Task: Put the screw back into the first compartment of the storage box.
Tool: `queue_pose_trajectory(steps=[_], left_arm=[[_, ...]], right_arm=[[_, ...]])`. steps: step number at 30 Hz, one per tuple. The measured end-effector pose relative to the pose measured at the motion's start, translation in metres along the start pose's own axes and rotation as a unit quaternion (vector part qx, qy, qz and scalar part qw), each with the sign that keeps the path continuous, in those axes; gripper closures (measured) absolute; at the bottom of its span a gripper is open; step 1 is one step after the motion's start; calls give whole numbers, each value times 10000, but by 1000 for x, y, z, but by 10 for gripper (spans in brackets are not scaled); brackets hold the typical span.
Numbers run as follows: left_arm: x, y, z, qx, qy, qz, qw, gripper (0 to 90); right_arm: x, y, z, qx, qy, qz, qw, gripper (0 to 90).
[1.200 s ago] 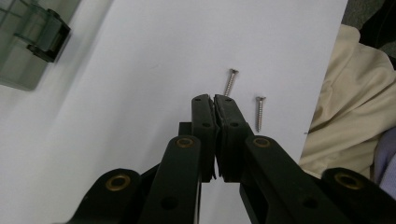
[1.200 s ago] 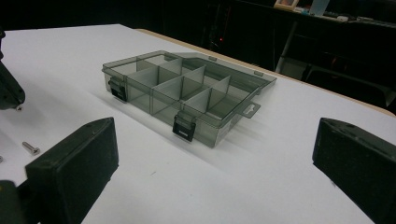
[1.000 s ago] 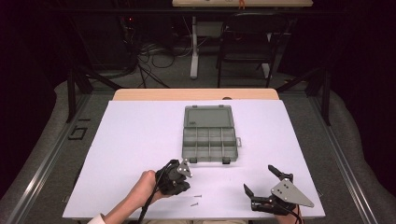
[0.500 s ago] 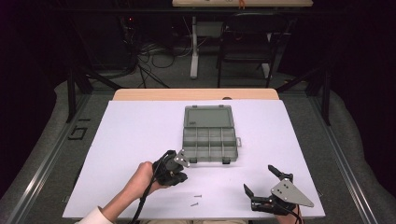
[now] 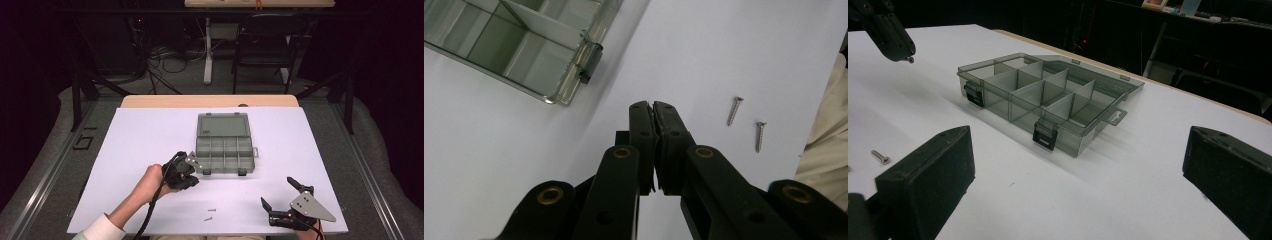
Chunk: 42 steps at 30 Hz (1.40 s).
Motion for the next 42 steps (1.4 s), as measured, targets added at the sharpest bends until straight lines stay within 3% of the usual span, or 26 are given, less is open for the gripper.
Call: queue_pose_trajectory(steps=[27, 42], left_arm=[[31, -21, -21, -66, -157, -225, 9996, 877], [49, -26, -44, -37, -207, -323, 9993, 877]], right_arm=[[0, 0, 0, 1, -2, -12, 10000, 0], [0, 0, 0, -1, 0, -12, 10000, 0]])
Point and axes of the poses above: each handheld gripper's, and its own axes: y roughly forward along the jaws, z roughly out of its underside, x roughly to its left, the point moved 1 cm from there along y, roughly forward along the jaws, and after that the axes turned 9 degrees about x, right-handed, at the moved point
